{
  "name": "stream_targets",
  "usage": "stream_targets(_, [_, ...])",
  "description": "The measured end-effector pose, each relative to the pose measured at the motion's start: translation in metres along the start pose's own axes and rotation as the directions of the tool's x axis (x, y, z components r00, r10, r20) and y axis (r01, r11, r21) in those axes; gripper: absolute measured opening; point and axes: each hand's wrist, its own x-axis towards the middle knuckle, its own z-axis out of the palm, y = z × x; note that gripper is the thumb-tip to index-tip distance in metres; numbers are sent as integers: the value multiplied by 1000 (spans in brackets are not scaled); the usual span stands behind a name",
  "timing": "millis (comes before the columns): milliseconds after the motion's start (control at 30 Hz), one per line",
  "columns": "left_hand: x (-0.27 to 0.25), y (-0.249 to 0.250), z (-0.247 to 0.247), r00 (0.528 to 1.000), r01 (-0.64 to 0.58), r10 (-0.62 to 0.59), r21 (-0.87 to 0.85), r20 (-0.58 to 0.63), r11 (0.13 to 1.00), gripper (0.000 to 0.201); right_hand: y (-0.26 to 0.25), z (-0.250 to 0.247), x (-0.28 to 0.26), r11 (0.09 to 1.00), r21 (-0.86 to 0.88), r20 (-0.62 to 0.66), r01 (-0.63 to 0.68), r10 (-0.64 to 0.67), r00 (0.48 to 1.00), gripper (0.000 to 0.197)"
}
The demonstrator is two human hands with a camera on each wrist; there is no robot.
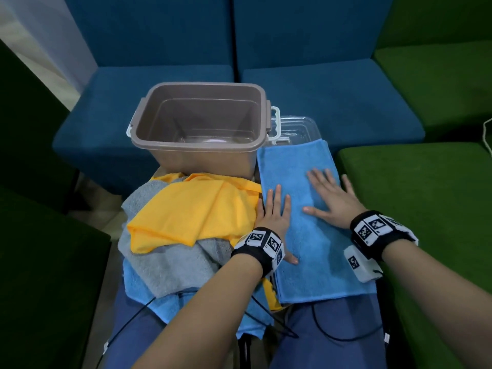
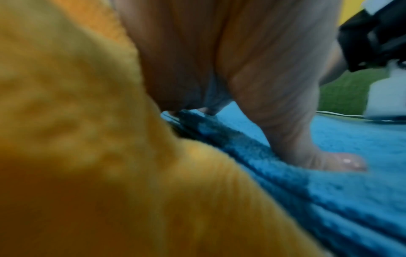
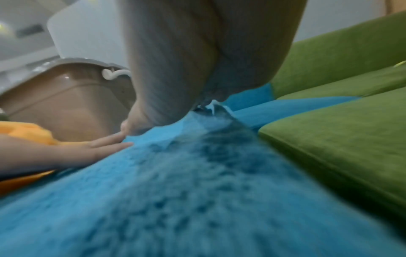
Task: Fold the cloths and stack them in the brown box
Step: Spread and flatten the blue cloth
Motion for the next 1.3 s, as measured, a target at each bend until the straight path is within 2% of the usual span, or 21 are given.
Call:
stream_targets(67, [2,-1,1,1000,5,-5,-2,-14,1000,159,-4,-2,15,999,-10,62,53,-52,997,93])
stream_targets(167, [6,-2,2,1000,15,-15,-37,9,999,159,9,-11,36,999,40,79,-1,-2,997,72])
stream_targets(333, [8,-4,6,1000,19,-17,-88,18,996,159,36,-30,61,985,72,85,-156,149,985,68])
stream_targets(433, [9,-5,7,1000,13,-11,-103,20,995,159,35,-35,71,969,23,64,-247,245,967,71])
stream_targets(533, [11,-6,7,1000,8,-6,-107,22,994,159,10,-32,78,984,3,-30,-176,176,984,75])
stream_targets(600, [10,-7,7,1000,0,1,-110,14,994,159,-2,-25,83,995,-9,14,-104,104,995,72])
stream_targets(667, [9,-7,7,1000,-8,10,-117,19,993,158,0,-23,86,991,21,57,-132,131,990,71])
stream_targets(800, [9,-8,6,1000,-9,10,-124,11,992,159,14,-35,91,974,54,48,-221,219,975,72])
stream_targets(933, [9,-6,5,999,4,0,-104,32,995,159,-18,-36,83,960,-11,0,-279,279,960,68])
stream_targets(1000, [9,-5,4,1000,6,-4,-86,28,996,159,-46,-29,68,979,-11,-68,-203,201,977,68])
stream_targets(1067, [6,-6,2,1000,0,1,-80,13,997,157,-71,-17,48,994,23,-57,-103,104,993,70])
stream_targets(1133, [0,-8,1,1000,-6,8,-101,12,995,147,-80,-3,28,995,70,2,-68,68,998,68])
stream_targets(1200, [-8,-6,-6,1000,-8,10,-133,13,991,129,-76,2,15,991,116,14,-69,68,998,65])
stream_targets(1233, [-14,-5,-12,1000,-24,24,-170,-6,985,113,-73,0,12,990,121,11,-66,65,998,66])
stream_targets(1300, [-28,-9,-25,990,-80,46,-259,-135,963,69,-72,-6,10,995,89,1,-47,47,999,70])
